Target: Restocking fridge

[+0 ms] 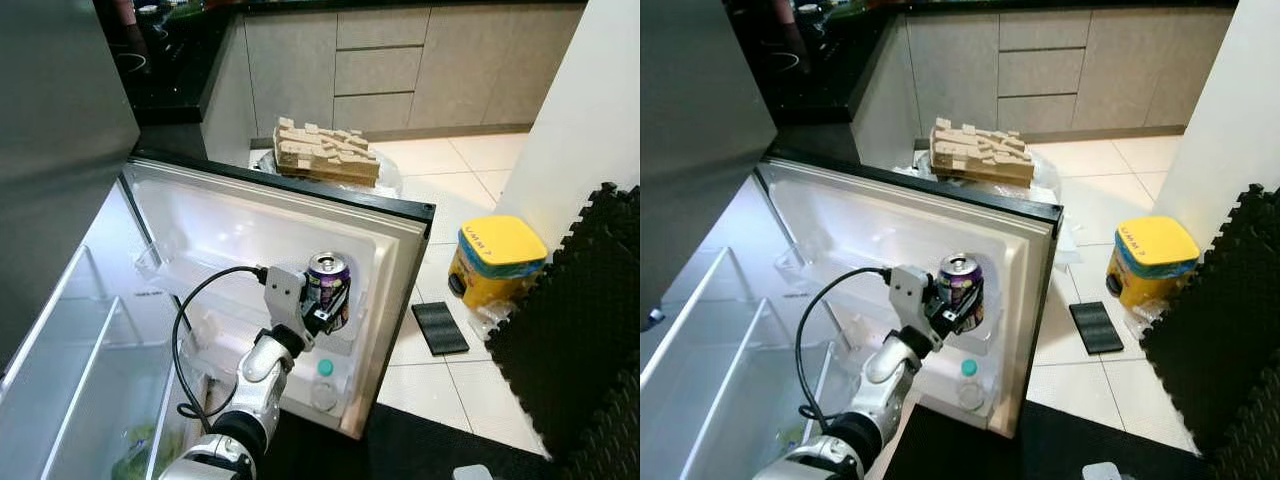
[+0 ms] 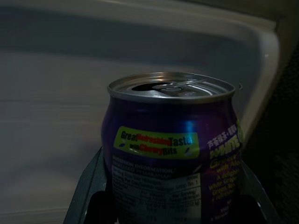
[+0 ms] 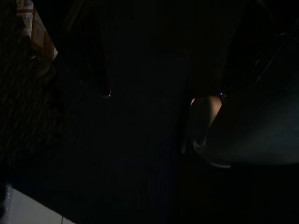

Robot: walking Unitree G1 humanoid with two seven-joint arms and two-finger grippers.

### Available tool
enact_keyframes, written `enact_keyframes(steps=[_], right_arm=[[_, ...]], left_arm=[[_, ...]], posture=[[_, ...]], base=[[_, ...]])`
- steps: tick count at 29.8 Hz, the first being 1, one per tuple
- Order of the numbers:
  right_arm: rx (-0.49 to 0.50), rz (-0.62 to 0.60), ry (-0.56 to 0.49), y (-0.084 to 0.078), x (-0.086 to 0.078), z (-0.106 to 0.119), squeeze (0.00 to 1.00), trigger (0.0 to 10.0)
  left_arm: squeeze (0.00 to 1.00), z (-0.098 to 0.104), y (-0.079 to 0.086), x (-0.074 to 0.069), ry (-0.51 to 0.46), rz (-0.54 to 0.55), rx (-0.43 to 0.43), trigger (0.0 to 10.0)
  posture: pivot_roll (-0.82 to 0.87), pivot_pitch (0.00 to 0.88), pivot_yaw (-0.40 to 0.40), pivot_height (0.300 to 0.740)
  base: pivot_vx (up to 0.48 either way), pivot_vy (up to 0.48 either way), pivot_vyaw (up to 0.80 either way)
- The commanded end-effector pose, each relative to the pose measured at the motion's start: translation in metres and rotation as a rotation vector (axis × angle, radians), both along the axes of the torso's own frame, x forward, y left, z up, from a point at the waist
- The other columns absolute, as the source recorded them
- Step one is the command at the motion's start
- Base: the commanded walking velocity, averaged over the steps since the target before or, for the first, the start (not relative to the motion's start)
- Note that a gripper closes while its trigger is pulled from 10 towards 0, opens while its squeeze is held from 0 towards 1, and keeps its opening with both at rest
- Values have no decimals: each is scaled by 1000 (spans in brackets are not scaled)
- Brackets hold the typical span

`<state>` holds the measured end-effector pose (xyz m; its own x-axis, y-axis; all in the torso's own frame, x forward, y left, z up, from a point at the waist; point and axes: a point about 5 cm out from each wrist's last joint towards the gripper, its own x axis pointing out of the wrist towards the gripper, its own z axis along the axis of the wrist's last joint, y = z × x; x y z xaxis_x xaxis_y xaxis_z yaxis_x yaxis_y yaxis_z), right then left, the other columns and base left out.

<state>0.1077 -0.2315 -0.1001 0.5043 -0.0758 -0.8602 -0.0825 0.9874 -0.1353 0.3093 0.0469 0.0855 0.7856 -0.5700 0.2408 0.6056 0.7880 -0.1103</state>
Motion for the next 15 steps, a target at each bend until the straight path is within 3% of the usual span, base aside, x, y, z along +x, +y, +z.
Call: enact_keyframes(steps=[1, 6, 15], right_arm=[[8, 11, -3, 2, -3, -1, 0, 10000], [10, 12, -7, 2, -6, -1, 0, 10000], [15, 9, -9, 4, -10, -2, 0, 10000]], left_arm=[[0, 30, -26, 11, -73, -46, -58, 10000], [0, 41, -28, 14, -114, -54, -74, 10000], [0, 31, -34, 9, -87, -91, -32, 10000]], posture=[[-56, 113, 58, 740], [-65, 134, 66, 740], [-74, 147, 78, 740]], base=[[0, 0, 0], [0, 0, 0], [0, 0, 0]])
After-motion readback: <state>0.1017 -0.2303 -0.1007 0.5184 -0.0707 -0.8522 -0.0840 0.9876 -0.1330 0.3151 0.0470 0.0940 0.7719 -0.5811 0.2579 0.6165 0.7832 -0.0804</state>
